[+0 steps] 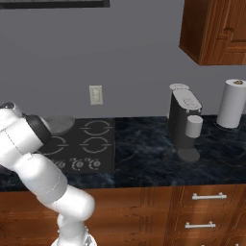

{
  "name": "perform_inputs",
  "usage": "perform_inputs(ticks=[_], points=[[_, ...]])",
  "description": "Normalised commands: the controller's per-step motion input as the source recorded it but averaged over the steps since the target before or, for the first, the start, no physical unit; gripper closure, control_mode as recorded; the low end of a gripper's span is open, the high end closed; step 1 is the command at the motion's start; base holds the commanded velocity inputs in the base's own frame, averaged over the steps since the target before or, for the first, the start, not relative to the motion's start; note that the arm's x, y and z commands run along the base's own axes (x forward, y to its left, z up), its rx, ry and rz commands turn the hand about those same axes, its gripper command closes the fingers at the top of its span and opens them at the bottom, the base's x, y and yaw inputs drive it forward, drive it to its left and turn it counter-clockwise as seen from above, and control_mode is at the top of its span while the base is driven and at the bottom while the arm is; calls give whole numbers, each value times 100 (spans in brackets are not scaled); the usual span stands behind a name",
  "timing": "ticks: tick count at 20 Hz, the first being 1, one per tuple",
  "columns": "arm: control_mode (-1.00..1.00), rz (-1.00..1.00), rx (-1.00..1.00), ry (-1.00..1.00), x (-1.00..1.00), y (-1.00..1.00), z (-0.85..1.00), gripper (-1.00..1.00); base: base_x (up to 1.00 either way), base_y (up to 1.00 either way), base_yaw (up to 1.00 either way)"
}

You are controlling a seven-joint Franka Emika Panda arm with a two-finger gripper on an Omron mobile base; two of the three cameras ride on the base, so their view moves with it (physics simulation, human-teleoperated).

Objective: Move the pot and pan from the stove into the sink.

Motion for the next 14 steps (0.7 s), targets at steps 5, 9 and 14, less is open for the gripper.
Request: perform_inputs(ticks=[5, 9, 14], points=[[-100, -2, -2, 0, 20, 17, -31, -100, 0, 0, 0], [-100, -3, -2, 0, 28, 18, -24, -100, 0, 0, 0], [-100, -4, -3, 0, 36, 26, -17, -100, 0, 0, 0]])
